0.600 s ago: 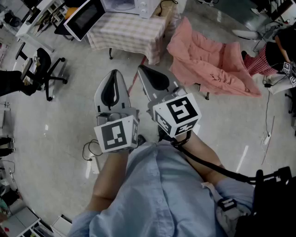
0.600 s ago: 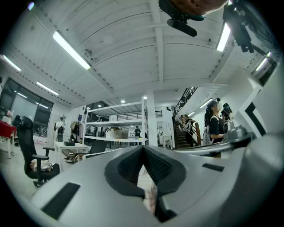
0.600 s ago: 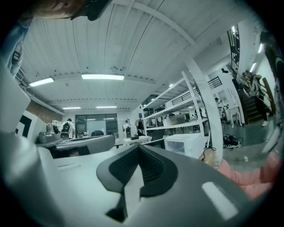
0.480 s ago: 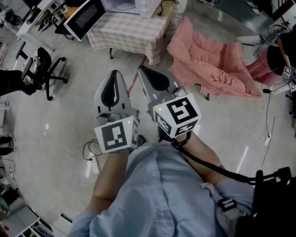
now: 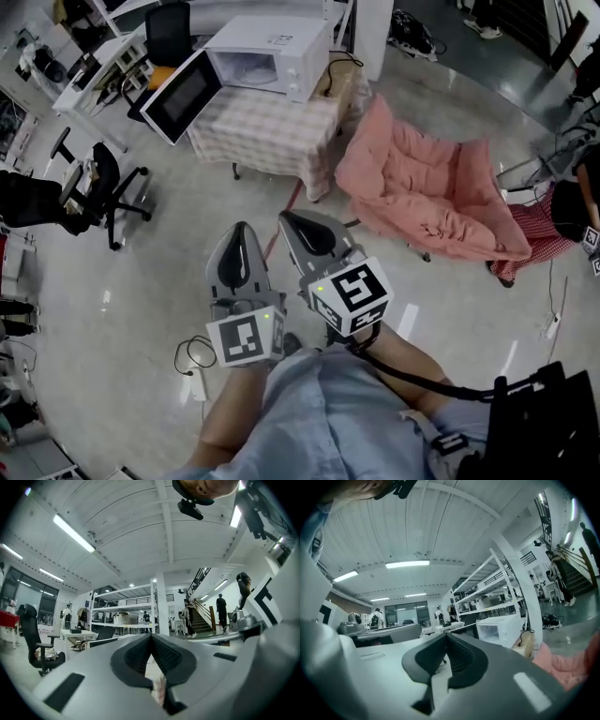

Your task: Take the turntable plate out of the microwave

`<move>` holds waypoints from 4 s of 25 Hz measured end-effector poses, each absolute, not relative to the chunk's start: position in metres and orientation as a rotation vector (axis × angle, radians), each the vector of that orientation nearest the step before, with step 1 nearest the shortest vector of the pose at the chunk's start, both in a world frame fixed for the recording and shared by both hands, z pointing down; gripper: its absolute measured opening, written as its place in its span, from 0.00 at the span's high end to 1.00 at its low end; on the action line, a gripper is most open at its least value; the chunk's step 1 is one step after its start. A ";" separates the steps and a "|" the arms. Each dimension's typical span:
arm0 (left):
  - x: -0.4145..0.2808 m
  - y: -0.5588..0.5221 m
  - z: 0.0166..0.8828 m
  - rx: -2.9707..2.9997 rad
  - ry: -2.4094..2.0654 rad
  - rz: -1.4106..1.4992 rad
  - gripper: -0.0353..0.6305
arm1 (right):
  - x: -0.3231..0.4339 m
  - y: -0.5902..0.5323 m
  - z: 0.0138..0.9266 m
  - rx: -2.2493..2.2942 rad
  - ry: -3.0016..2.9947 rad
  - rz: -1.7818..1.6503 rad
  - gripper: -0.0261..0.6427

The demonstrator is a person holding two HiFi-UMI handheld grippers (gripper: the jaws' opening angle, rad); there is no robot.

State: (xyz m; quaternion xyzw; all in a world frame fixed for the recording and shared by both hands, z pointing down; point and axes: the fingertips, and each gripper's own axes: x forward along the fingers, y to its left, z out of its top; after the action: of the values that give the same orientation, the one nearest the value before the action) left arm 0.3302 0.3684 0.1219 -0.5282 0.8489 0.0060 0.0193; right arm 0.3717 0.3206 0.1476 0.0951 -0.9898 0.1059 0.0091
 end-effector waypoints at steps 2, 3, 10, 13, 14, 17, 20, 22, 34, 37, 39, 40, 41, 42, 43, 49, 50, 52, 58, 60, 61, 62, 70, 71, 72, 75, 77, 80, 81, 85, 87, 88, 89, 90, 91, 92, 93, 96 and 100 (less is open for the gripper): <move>0.329 0.359 0.126 -1.621 2.648 0.011 0.94 | 0.370 0.310 0.151 0.267 -3.089 0.338 0.96; 0.330 0.353 0.128 -1.618 2.652 0.007 0.94 | 0.371 0.305 0.154 0.257 -3.086 0.345 0.96; 0.331 0.325 0.140 -1.627 2.677 -0.022 0.94 | 0.364 0.278 0.170 0.226 -3.059 0.381 0.96; 0.320 0.321 0.146 -1.614 2.702 -0.017 0.94 | 0.355 0.272 0.175 0.223 -3.050 0.382 0.96; 0.316 0.320 0.149 -1.610 2.710 -0.012 0.94 | 0.352 0.269 0.177 0.225 -3.048 0.382 0.96; 0.299 0.316 0.153 -1.601 2.723 0.007 0.94 | 0.337 0.262 0.183 0.235 -3.038 0.383 0.96; 0.279 0.310 0.157 -1.604 2.717 0.020 0.94 | 0.319 0.257 0.190 0.242 -3.023 0.391 0.96; 0.264 0.306 0.160 -1.614 2.721 0.026 0.94 | 0.304 0.255 0.193 0.244 -3.013 0.389 0.96; 0.134 0.304 0.160 -1.693 2.701 0.084 0.94 | 0.177 0.248 0.196 0.363 -2.981 0.396 0.96; 0.103 0.305 0.158 -1.721 2.682 0.101 0.94 | 0.145 0.248 0.192 0.395 -2.981 0.384 0.96; 0.085 0.306 0.156 -1.742 2.670 0.119 0.94 | 0.127 0.249 0.189 0.419 -2.981 0.374 0.96; 0.076 0.306 0.155 -1.750 2.665 0.129 0.94 | 0.119 0.249 0.188 0.429 -2.979 0.367 0.96; 0.069 0.307 0.153 -1.756 2.661 0.138 0.94 | 0.112 0.250 0.186 0.436 -2.978 0.359 0.96; 0.062 0.307 0.151 -1.760 2.656 0.149 0.94 | 0.105 0.250 0.183 0.441 -2.977 0.351 0.96; 0.056 0.306 0.148 -1.764 2.650 0.160 0.94 | 0.100 0.250 0.179 0.446 -2.978 0.344 0.96; 0.039 0.294 0.140 -1.807 2.608 0.208 0.94 | 0.082 0.239 0.169 0.499 -2.979 0.308 0.96; 0.036 0.292 0.141 -1.806 2.606 0.212 0.94 | 0.079 0.236 0.170 0.505 -2.976 0.307 0.96; 0.029 0.286 0.145 -1.807 2.608 0.216 0.94 | 0.074 0.230 0.172 0.515 -2.972 0.311 0.96; 0.007 0.257 0.155 -1.817 2.608 0.170 0.94 | 0.053 0.198 0.185 0.539 -2.975 0.345 0.96; -0.001 0.244 0.158 -1.809 2.620 0.160 0.94 | 0.046 0.184 0.189 0.540 -2.976 0.362 0.96; -0.005 0.238 0.160 -1.805 2.623 0.150 0.94 | 0.041 0.177 0.191 0.541 -2.976 0.371 0.96; -0.010 0.230 0.161 -1.805 2.624 0.139 0.94 | 0.037 0.169 0.192 0.541 -2.978 0.379 0.96; -0.039 0.153 0.167 -1.849 2.616 0.080 0.94 | 0.007 0.096 0.197 0.571 -2.971 0.422 0.96; -0.041 0.141 0.168 -1.860 2.612 0.072 0.94 | 0.005 0.085 0.198 0.579 -2.968 0.427 0.96; -0.043 0.129 0.167 -1.873 2.604 0.062 0.94 | 0.003 0.074 0.199 0.589 -2.966 0.433 0.96; -0.046 0.090 0.163 -1.913 2.565 0.023 0.94 | -0.001 0.039 0.197 0.622 -2.973 0.465 0.96; -0.046 0.067 0.159 -1.933 2.533 0.003 0.94 | -0.004 0.019 0.193 0.638 -2.984 0.476 0.96; -0.047 0.038 0.149 -1.947 2.497 0.008 0.94 | -0.008 -0.008 0.188 0.657 -2.998 0.477 0.96; -0.049 0.032 0.146 -1.950 2.488 0.011 0.94 | -0.010 -0.015 0.186 0.663 -3.001 0.480 0.96; -0.059 0.013 0.140 -1.954 2.472 0.009 0.94 | -0.022 -0.034 0.183 0.666 -3.005 0.476 0.96; -0.066 0.006 0.142 -1.957 2.475 0.012 0.94 | -0.030 -0.042 0.184 0.667 -3.002 0.474 0.96; -0.070 0.002 0.144 -1.961 2.477 0.014 0.94 | -0.034 -0.046 0.186 0.671 -2.998 0.474 0.96; -0.074 -0.002 0.147 -1.968 2.477 0.016 0.94 | -0.037 -0.050 0.189 0.676 -2.991 0.474 0.96; -0.079 -0.006 0.150 -1.977 2.475 0.020 0.94 | -0.041 -0.054 0.192 0.682 -2.984 0.472 0.96; -0.083 -0.011 0.153 -1.988 2.473 0.025 0.94 | -0.045 -0.057 0.195 0.690 -2.976 0.470 0.96; -0.088 -0.016 0.156 -1.999 2.469 0.030 0.94 | -0.049 -0.062 0.198 0.700 -2.968 0.467 0.96; -0.094 -0.022 0.159 -2.011 2.463 0.037 0.94 | -0.054 -0.066 0.201 0.712 -2.960 0.465 0.96; -0.115 -0.040 0.166 -2.053 2.439 0.052 0.94 | -0.068 -0.083 0.210 0.767 -2.929 0.463 0.96; -0.142 -0.067 0.178 -2.145 2.371 0.041 0.94 | -0.091 -0.104 0.225 0.855 -2.872 0.480 0.96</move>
State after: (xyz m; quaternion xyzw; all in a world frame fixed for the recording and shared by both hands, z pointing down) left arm -0.1418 -0.0668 0.1775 -0.6706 0.7412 0.0128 -0.0278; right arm -0.0907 -0.1037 0.2250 0.2812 -0.9450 0.1581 0.0533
